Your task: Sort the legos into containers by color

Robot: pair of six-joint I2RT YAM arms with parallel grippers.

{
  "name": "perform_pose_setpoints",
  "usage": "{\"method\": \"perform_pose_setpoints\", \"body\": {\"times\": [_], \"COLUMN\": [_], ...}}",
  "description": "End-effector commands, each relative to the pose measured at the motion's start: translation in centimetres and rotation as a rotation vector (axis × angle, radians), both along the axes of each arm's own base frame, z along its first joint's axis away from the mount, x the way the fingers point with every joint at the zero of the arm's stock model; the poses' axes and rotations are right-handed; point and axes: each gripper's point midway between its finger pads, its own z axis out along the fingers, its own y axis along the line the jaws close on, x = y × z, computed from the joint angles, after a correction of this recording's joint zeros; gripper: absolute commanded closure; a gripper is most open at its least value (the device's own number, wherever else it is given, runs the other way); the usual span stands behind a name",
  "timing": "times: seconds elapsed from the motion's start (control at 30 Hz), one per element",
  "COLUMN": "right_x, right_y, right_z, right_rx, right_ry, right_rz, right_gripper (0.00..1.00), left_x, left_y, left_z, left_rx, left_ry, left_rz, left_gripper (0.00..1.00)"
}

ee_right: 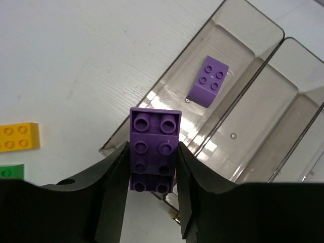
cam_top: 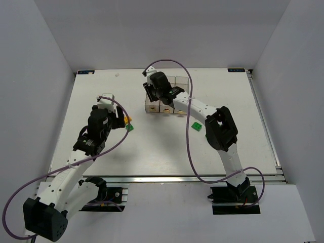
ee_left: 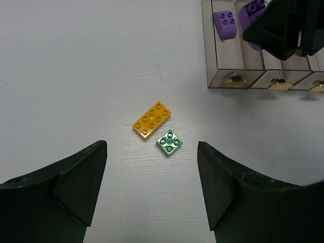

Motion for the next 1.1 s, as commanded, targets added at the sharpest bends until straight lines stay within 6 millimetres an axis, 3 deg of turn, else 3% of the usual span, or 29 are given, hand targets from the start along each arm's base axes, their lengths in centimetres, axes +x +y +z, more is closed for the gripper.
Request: {"method": "perform_pose_setpoints", "body": {"times": [0.0,0.1,0.17,0.23,0.33,0.43,0.47,0.53,0.57,0.6,0.63,0.67,0.7,0.73,0.77,0.8,0.83,0.87,0.97,1.0,1.07], "right_x": [2.7,3.2,3.4,3.6,3.7,2.7,2.2,-0.5,-1.4,-2.6,-4.4,-7.6,-11.0,-13.7,-17.5,-19.5,-21.7,-23.4,-25.9,-26.0,-26.5], "right_y": [0.0,-0.4,-0.7,-0.9,-1.0,-1.9,-2.6,-4.3,-5.2,-5.9,-6.2,-7.9,-7.2,-8.5,-9.0,-9.9,-10.9,-11.8,-14.4,-15.5,-16.8], "right_z": [3.4,1.7,1.0,0.9,1.3,2.3,4.6,6.2,6.9,7.3,7.8,8.0,8.6,11.6,10.3,10.3,12.3,11.8,11.6,9.4,8.5], "right_rx": [0.105,0.103,0.105,0.113,0.125,0.134,0.157,0.145,0.153,0.167,0.184,0.205,0.27,0.298,0.335,0.333,0.315,0.308,0.241,0.213,0.197], "right_ry": [-0.063,-0.025,-0.002,0.009,0.011,0.032,0.008,-0.005,-0.003,-0.006,-0.008,0.006,0.035,-0.04,0.018,0.029,-0.066,-0.061,-0.107,-0.077,-0.109], "right_rz": [-0.052,-0.05,-0.04,-0.029,-0.028,-0.023,-0.017,0.043,0.068,0.089,0.181,0.246,0.416,0.514,0.656,0.712,0.786,0.829,0.825,0.784,0.744], "right_gripper": [0.58,0.37,0.3,0.24,0.24,0.35,0.4,0.61,0.75,0.98,1.0,1.0,1.0,1.0,0.79,0.62,0.49,0.28,0.18,0.17,0.15], "left_x": [0.2,0.2,0.2,0.3,0.3,0.5,0.5,0.7,0.7,0.8,0.8,0.9,1.2,1.3,1.6,1.8,1.8,2.2,2.5,2.9,3.2], "left_y": [-0.1,-0.2,-0.4,-0.5,-0.8,-1.3,-1.5,-2.1,-2.3,-2.4,-2.6,-2.9,-2.8,-2.6,-2.9,-2.9,-2.9,-3.1,-3.4,-3.3,-3.4], "left_z": [0.3,0.3,0.2,0.0,-0.3,-1.0,-1.3,-2.1,-2.2,-2.5,-2.9,-3.5,-3.8,-4.3,-5.0,-5.4,-6.1,-6.9,-8.7,-8.6,-9.0], "left_rx": [0.006,0.004,0.002,0.003,0.001,-0.003,-0.006,-0.012,-0.018,-0.02,-0.022,-0.028,-0.032,-0.036,-0.045,-0.042,-0.034,-0.034,-0.015,-0.016,0.002], "left_ry": [-0.013,-0.013,-0.009,-0.001,0.011,0.033,0.045,0.076,0.086,0.099,0.113,0.138,0.152,0.171,0.204,0.221,0.252,0.281,0.349,0.351,0.363], "left_rz": [-0.005,-0.012,-0.017,-0.025,-0.037,-0.059,-0.067,-0.088,-0.091,-0.096,-0.102,-0.105,-0.101,-0.096,-0.093,-0.086,-0.083,-0.077,-0.086,-0.08,-0.095], "left_gripper": [0.18,0.18,0.18,0.18,0.18,0.23,0.34,0.52,0.7,0.77,0.83,0.88,0.89,0.89,0.86,0.8,0.72,0.55,0.39,0.31,0.25]}}
